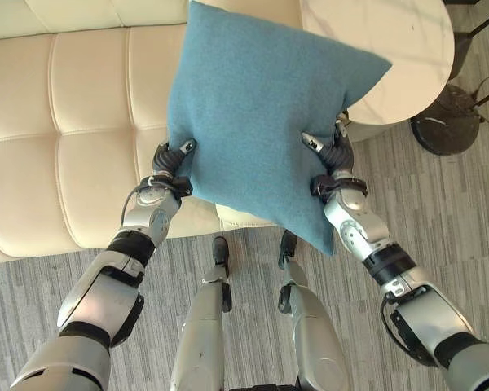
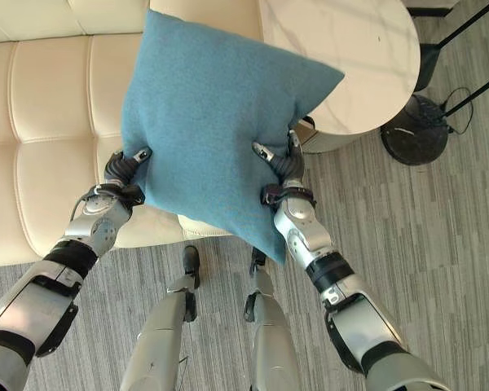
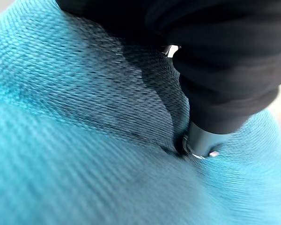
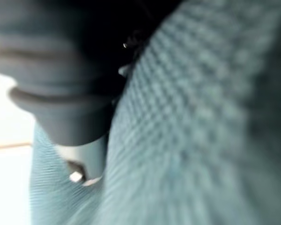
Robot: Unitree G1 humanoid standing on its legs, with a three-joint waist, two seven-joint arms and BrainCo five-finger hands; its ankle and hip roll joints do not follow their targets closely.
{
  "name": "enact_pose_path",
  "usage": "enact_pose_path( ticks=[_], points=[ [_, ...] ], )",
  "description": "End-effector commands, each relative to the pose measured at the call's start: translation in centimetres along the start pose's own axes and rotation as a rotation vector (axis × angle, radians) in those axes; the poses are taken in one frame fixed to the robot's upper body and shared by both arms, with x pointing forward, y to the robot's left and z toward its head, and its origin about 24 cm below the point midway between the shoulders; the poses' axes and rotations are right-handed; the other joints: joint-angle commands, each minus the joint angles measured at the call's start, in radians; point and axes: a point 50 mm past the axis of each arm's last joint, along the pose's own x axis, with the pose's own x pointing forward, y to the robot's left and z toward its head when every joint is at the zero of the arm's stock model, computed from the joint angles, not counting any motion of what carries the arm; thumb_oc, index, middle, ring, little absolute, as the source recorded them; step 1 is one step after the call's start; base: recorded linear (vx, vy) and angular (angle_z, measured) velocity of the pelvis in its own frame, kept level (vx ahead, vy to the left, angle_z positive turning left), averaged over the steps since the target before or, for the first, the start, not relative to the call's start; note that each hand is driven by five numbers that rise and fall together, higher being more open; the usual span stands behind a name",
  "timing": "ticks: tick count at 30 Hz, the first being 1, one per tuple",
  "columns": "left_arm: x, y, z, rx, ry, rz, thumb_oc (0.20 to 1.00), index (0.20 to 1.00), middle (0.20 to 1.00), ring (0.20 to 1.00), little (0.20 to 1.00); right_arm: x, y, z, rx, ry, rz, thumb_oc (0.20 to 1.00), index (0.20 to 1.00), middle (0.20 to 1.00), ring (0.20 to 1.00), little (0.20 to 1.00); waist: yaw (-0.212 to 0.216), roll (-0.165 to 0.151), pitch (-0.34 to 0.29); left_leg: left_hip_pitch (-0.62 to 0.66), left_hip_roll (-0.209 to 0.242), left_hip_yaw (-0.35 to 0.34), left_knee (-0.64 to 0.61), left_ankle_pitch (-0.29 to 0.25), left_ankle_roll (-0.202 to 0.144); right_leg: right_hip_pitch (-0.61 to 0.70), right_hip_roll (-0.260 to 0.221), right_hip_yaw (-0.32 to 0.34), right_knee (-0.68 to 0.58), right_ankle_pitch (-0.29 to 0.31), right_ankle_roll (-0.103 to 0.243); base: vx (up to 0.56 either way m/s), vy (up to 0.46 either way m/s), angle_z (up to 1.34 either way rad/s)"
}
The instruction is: Pick up all the scattered cushions and arrange them neatly on the sofa.
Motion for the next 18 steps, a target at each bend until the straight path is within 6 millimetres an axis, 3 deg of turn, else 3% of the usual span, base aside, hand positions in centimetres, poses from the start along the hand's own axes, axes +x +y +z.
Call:
enact_pose_path(
  ticks=[1,6,14,18],
  points=[
    [-2.1,-12.2,-2.5,-0.291,0.057,-0.479,0.2,0.2,0.2,0.2,0.2,-2.1,6.4,-2.1,0.066,0.071,0.316,0.2,0.2,0.2,0.2,0.2,-0.014,0.069,-0.118,0.031,0.031,-0.088,-0.126,0.019,-0.071,0.053,-0.021,-0.027,0.016,-0.141,0.075,0.04,0.002,-0.06],
    [-3.9,-15.8,-1.8,-0.437,0.035,-0.587,0.2,0.2,0.2,0.2,0.2,-2.4,6.2,-2.7,0.091,0.098,0.304,0.2,0.2,0.2,0.2,0.2,-0.014,0.07,-0.114,0.063,0.026,-0.087,-0.142,0.015,-0.071,0.075,-0.023,-0.025,0.009,-0.139,0.075,0.0,-0.007,0.03],
    [-4.5,-16.8,-3.0,-0.508,0.091,-0.59,0.2,0.2,0.2,0.2,0.2,-2.4,6.1,-2.8,0.241,0.113,0.296,0.2,0.2,0.2,0.2,0.2,-0.015,0.074,-0.09,0.065,0.026,-0.085,-0.141,0.019,-0.069,0.07,-0.023,-0.024,0.015,-0.135,0.073,-0.01,-0.003,0.0],
    [-5.2,-16.4,-3.5,-0.48,0.119,-0.633,0.2,0.2,0.2,0.2,0.2,-2.2,5.4,-3.2,0.305,0.155,0.289,0.2,0.2,0.2,0.2,0.2,-0.008,0.086,-0.095,0.087,0.027,-0.09,-0.154,0.025,-0.068,0.087,-0.021,-0.028,0.015,-0.141,0.074,0.0,0.0,0.0]
  ],
)
